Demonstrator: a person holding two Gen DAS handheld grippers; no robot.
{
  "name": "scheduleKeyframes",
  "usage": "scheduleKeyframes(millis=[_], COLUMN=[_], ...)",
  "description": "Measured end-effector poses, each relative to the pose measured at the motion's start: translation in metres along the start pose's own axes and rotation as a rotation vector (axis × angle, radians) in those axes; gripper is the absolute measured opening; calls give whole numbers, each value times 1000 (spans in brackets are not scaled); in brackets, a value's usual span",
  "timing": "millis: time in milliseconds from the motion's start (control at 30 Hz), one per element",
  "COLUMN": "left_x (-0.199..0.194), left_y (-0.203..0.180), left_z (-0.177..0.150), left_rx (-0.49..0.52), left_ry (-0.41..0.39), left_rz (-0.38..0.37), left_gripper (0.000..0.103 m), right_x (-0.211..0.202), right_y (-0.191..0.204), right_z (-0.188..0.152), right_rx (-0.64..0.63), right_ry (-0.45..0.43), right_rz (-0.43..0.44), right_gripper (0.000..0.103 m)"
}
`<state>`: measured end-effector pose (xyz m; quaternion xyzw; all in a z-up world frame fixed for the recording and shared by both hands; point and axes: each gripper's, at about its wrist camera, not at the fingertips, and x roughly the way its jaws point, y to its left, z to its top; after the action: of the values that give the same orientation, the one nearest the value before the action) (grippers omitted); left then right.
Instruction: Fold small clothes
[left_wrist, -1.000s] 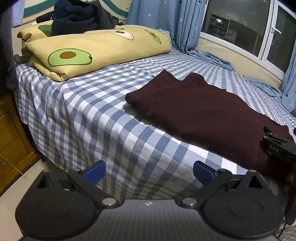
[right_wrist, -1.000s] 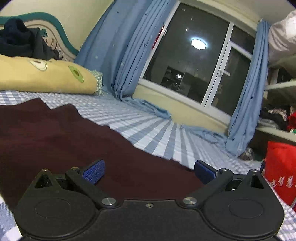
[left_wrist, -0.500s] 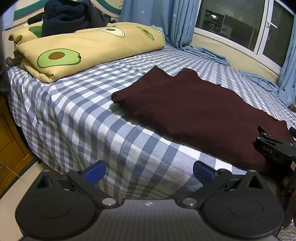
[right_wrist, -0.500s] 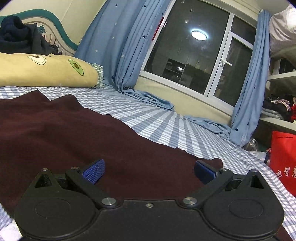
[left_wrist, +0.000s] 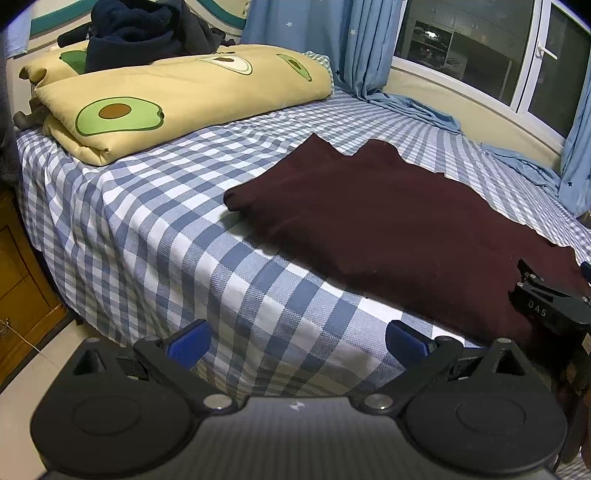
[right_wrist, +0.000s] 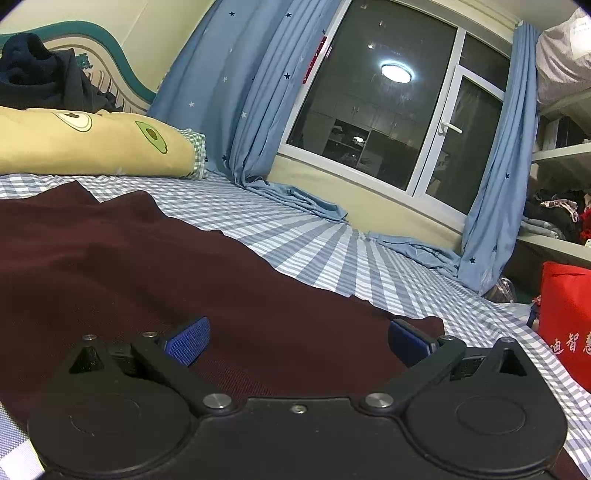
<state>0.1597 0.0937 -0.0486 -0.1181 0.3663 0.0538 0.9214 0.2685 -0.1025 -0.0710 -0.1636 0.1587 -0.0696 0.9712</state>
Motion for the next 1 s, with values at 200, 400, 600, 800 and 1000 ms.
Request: scheduleKeyframes(millis=[200, 400, 600, 800, 1000], left_x=[1, 7, 19, 41, 67], left_y=[-4, -4, 4, 17, 28], left_z=[1, 6, 23, 48, 64], left_rx=[10, -2, -54, -147, -234], left_ry=[0, 3, -55, -58, -35], left_rz=[-6, -13, -36, -95, -196], left_gripper=[102, 102, 102, 102, 102], right_x=[0, 1, 5, 6, 5], right_y=[-2, -2, -11, -13, -12], right_z=[1, 1, 2, 3, 2], right_rx=[-2, 1, 53, 81, 80], right_ry=[-2, -3, 25, 36, 34], right_rz=[-2, 1, 52, 75, 74], right_gripper=[103, 103, 102, 103, 102])
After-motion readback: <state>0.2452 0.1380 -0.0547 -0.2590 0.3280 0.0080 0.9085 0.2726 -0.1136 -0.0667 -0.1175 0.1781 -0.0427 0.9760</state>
